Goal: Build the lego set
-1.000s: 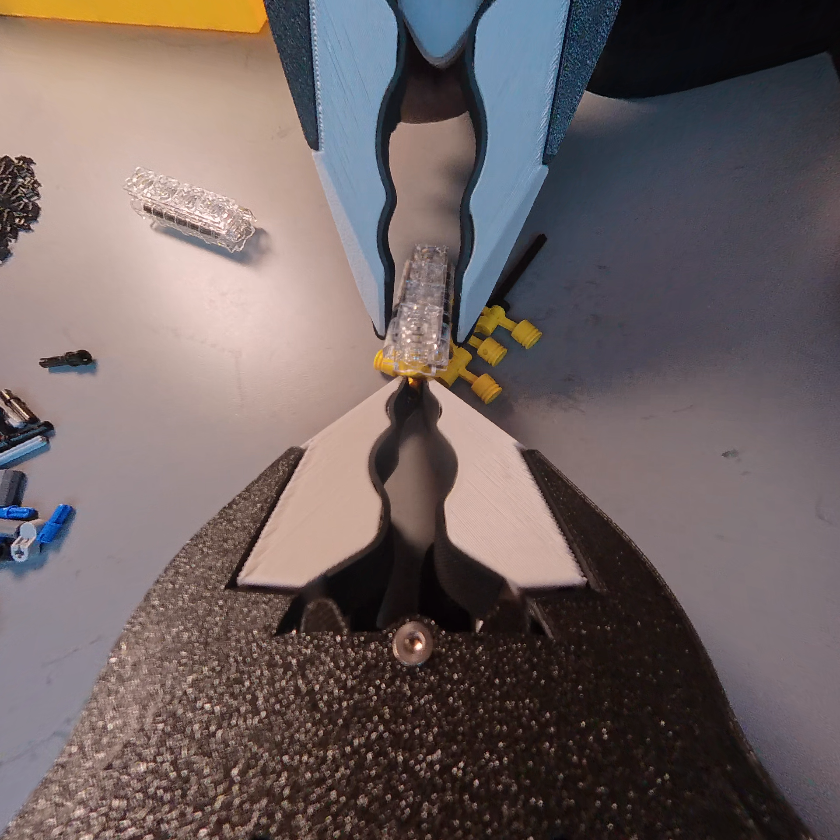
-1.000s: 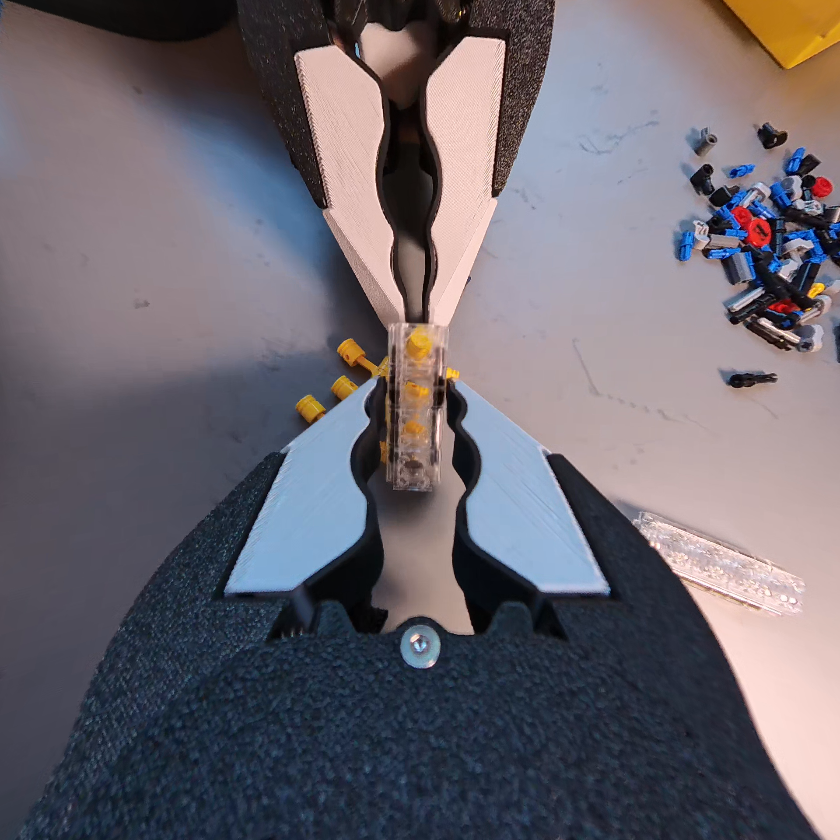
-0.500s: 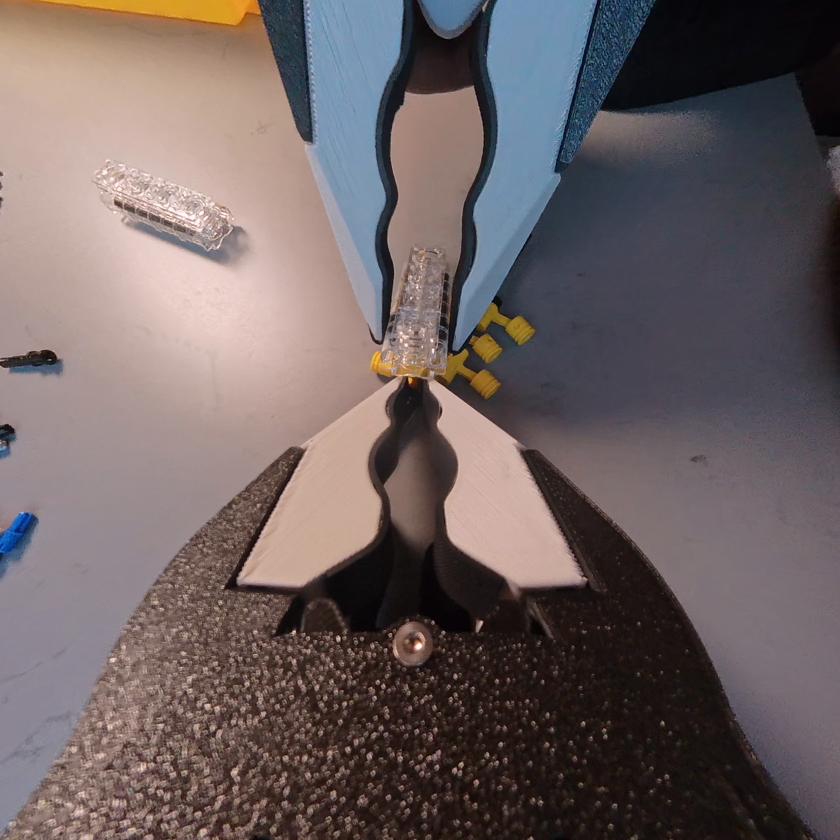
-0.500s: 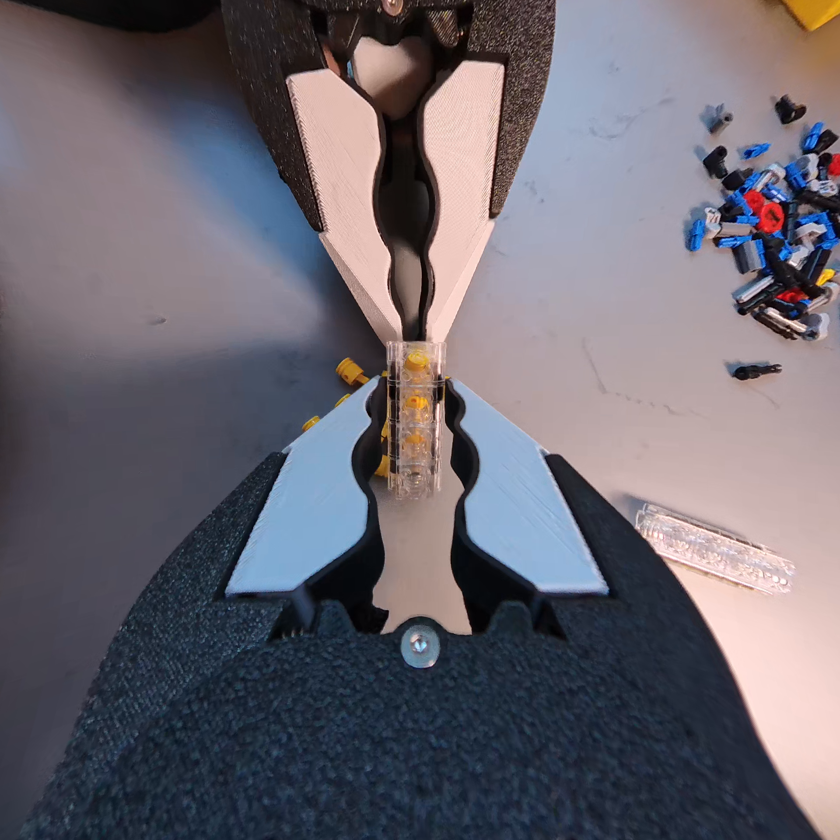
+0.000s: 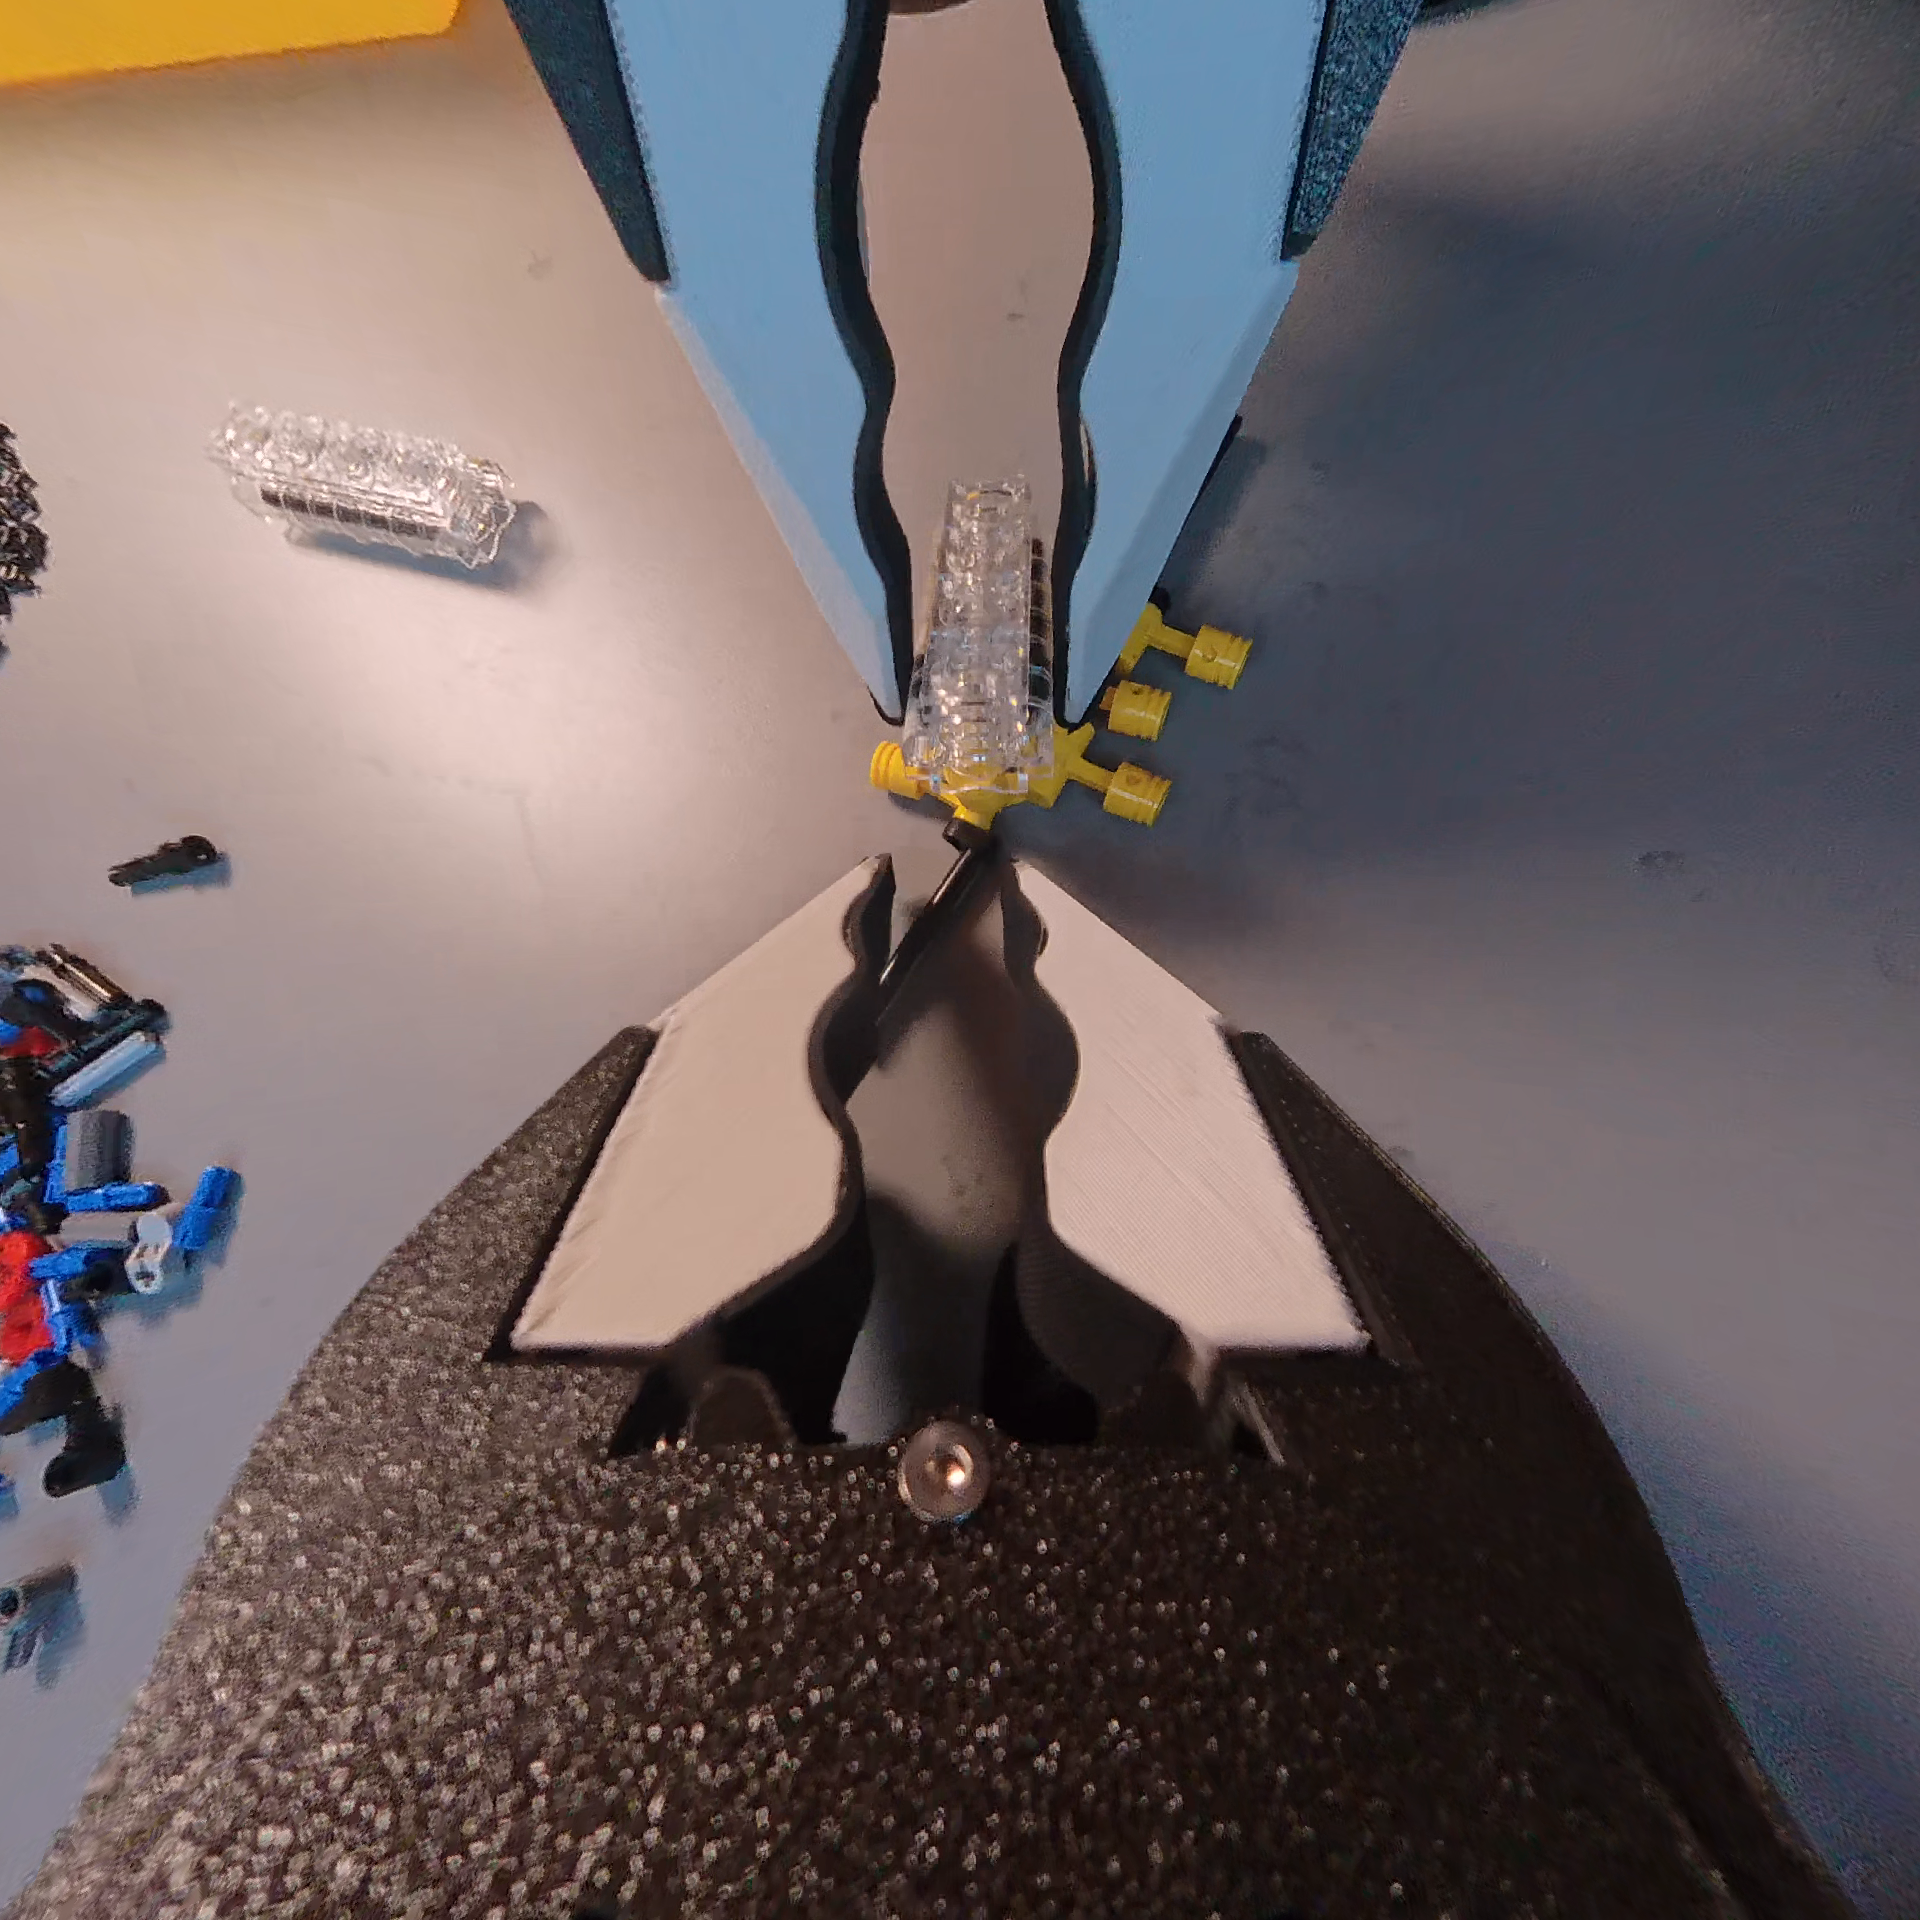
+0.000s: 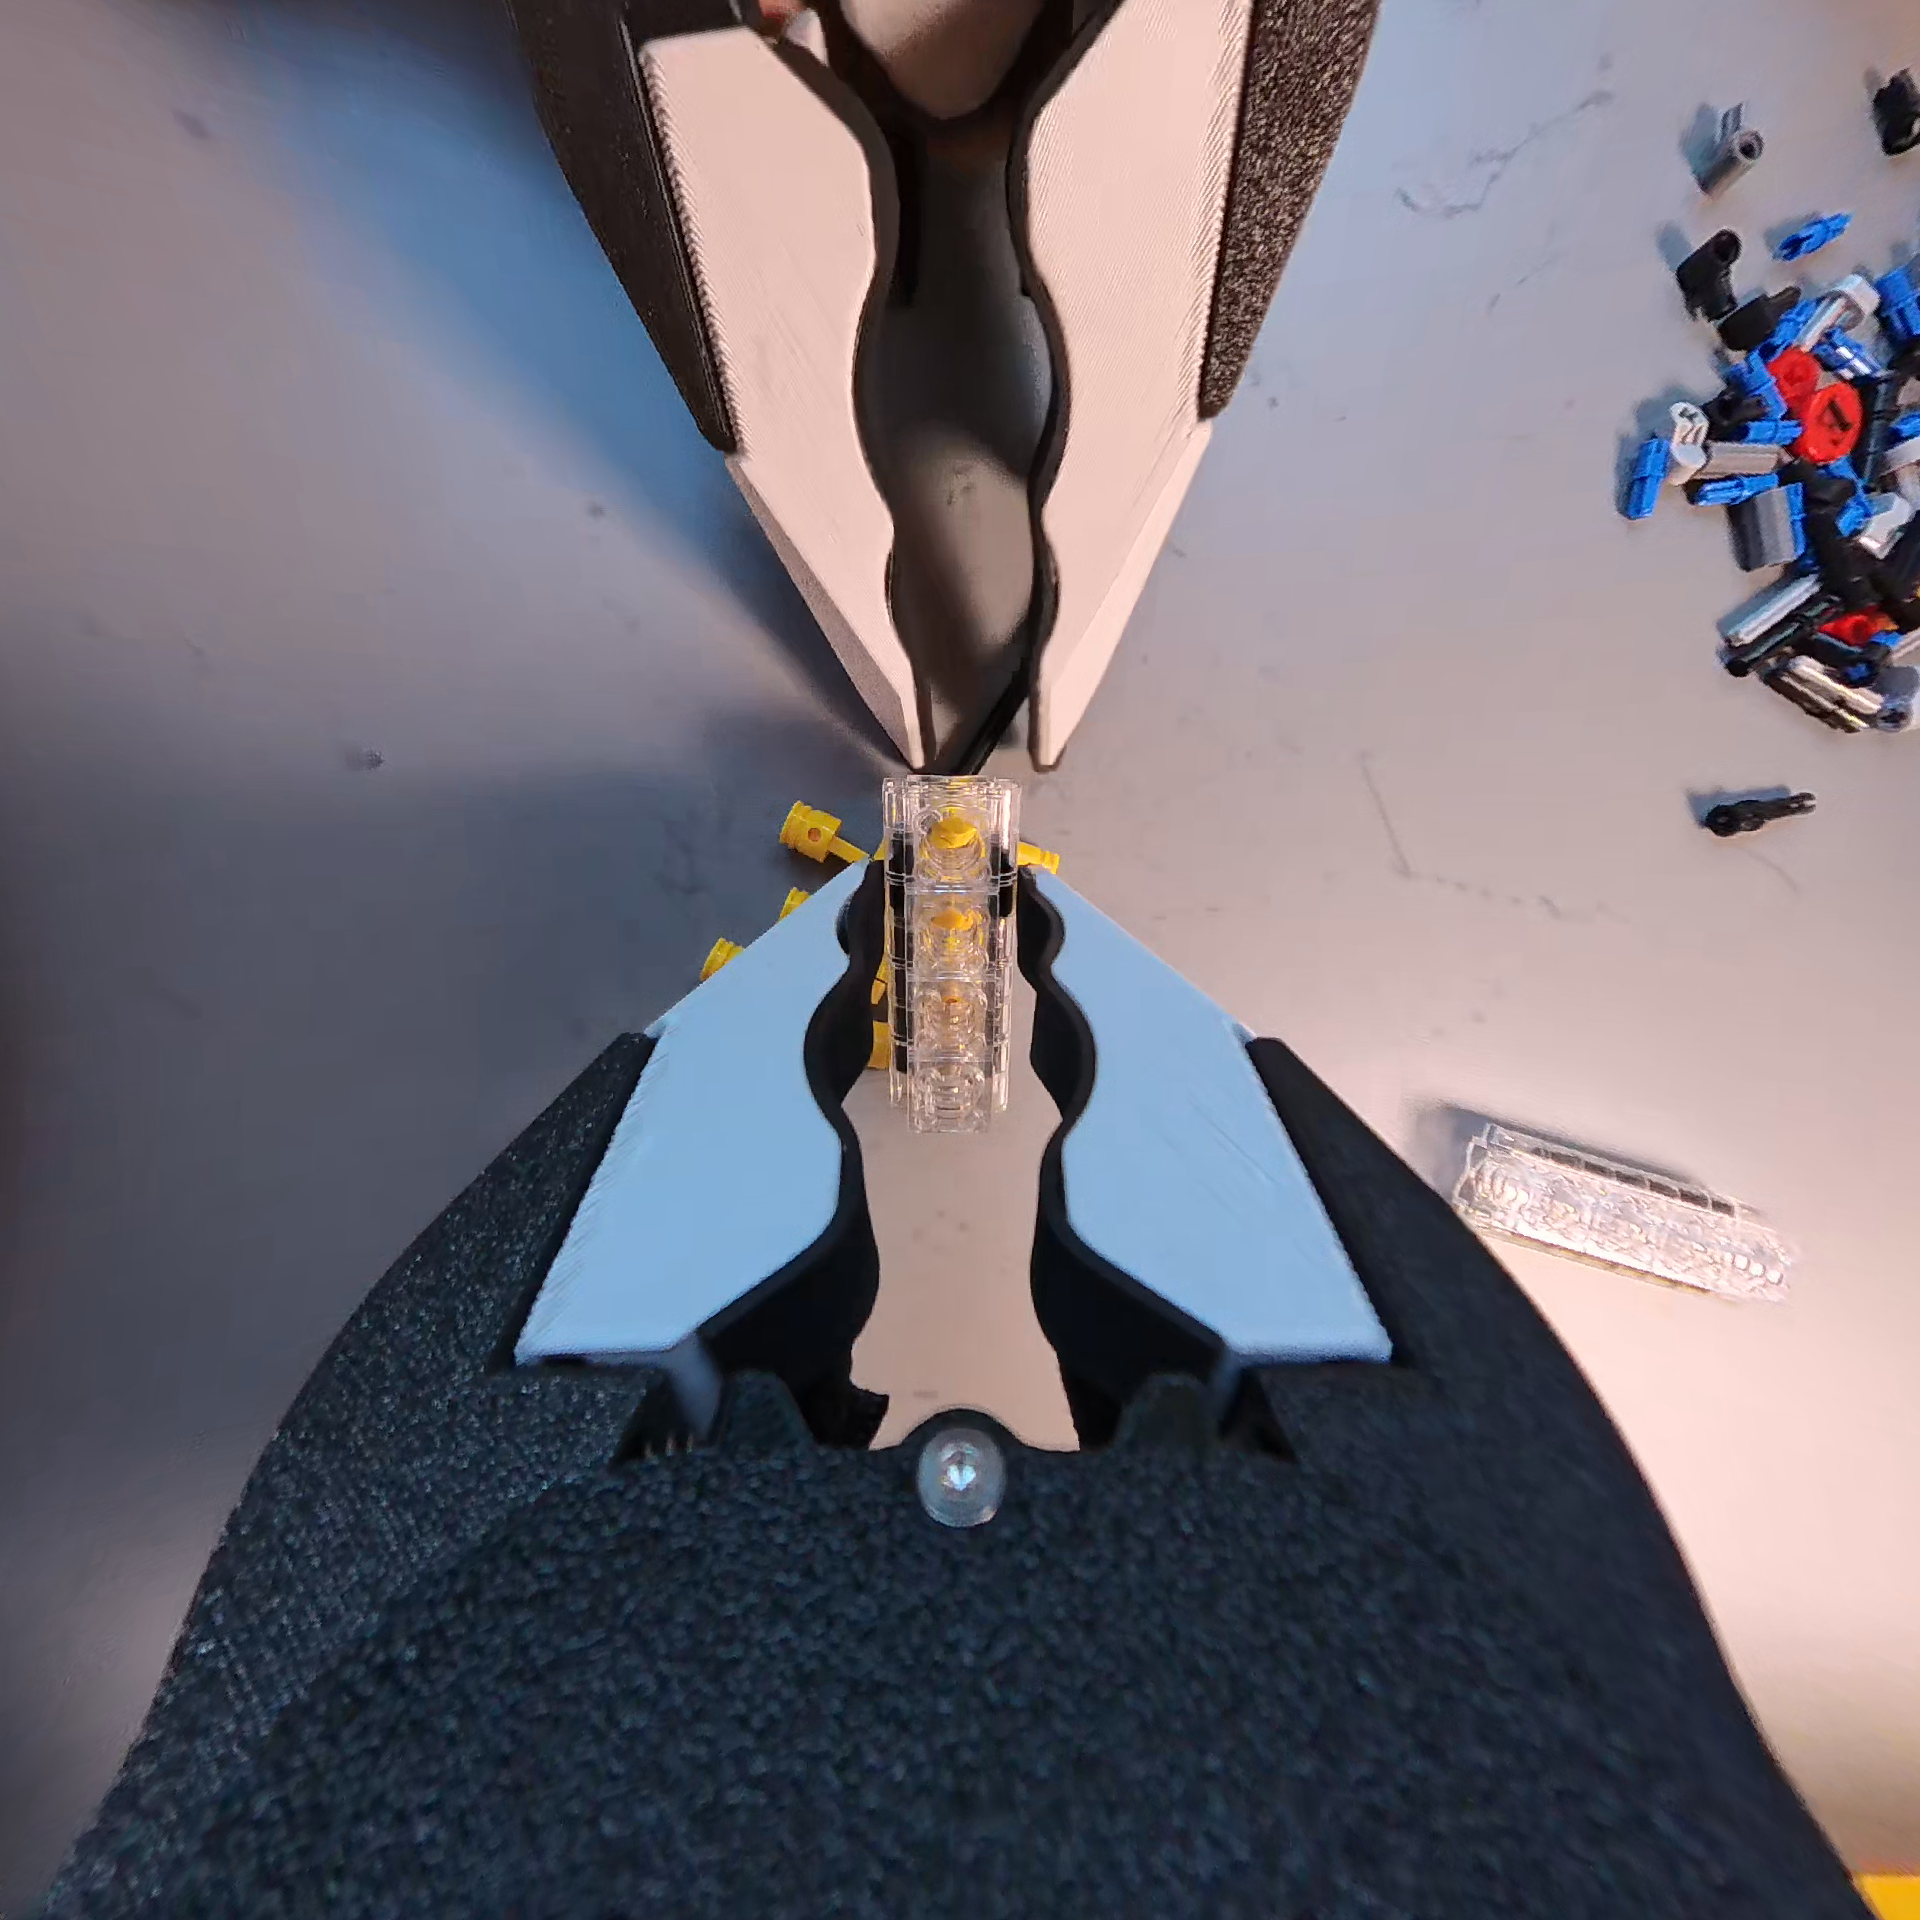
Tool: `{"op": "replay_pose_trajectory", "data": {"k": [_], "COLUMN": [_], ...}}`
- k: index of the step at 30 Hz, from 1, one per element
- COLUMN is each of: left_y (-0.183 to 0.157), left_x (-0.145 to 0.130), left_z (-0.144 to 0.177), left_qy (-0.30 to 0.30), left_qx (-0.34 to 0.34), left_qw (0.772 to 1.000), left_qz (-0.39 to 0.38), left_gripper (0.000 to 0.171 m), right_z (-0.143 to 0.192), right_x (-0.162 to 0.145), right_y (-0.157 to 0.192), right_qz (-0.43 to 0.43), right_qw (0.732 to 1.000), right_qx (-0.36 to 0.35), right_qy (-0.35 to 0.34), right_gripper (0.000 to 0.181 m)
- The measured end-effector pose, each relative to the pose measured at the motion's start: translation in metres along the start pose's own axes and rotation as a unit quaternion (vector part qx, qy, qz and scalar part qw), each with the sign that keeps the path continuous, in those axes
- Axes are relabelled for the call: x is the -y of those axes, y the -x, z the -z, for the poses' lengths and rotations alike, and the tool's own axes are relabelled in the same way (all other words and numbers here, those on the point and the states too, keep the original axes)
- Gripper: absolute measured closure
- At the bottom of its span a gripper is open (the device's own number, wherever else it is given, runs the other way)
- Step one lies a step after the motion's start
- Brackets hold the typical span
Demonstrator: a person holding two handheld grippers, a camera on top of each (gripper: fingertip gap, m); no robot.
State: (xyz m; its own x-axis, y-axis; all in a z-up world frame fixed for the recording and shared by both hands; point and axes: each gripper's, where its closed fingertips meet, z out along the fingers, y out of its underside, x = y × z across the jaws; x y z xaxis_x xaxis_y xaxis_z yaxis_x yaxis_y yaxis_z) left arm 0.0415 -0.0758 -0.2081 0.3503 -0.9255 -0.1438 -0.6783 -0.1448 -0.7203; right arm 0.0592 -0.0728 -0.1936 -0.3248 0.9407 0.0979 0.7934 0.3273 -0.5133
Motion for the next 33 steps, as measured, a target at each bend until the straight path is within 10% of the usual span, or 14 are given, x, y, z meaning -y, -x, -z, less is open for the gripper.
{"op": "replay_pose_trajectory", "data": {"k": [24,33], "left_y": [-0.029,-0.007], "left_x": [0.022,0.000], "left_z": [-0.009,0.009], "left_qy": [-0.016,0.009], "left_qx": [-0.029,0.027], "left_qw": [0.968,0.993], "left_qz": [0.250,0.114], "left_gripper": [0.171,0.149], "right_z": [0.008,0.008], "right_x": [-0.010,-0.011], "right_y": [0.025,0.026], "right_qz": [-0.016,-0.014], "right_qw": [0.995,0.992], "right_qx": [0.041,0.029], "right_qy": [0.095,0.123], "right_gripper": [0.157,0.157]}}
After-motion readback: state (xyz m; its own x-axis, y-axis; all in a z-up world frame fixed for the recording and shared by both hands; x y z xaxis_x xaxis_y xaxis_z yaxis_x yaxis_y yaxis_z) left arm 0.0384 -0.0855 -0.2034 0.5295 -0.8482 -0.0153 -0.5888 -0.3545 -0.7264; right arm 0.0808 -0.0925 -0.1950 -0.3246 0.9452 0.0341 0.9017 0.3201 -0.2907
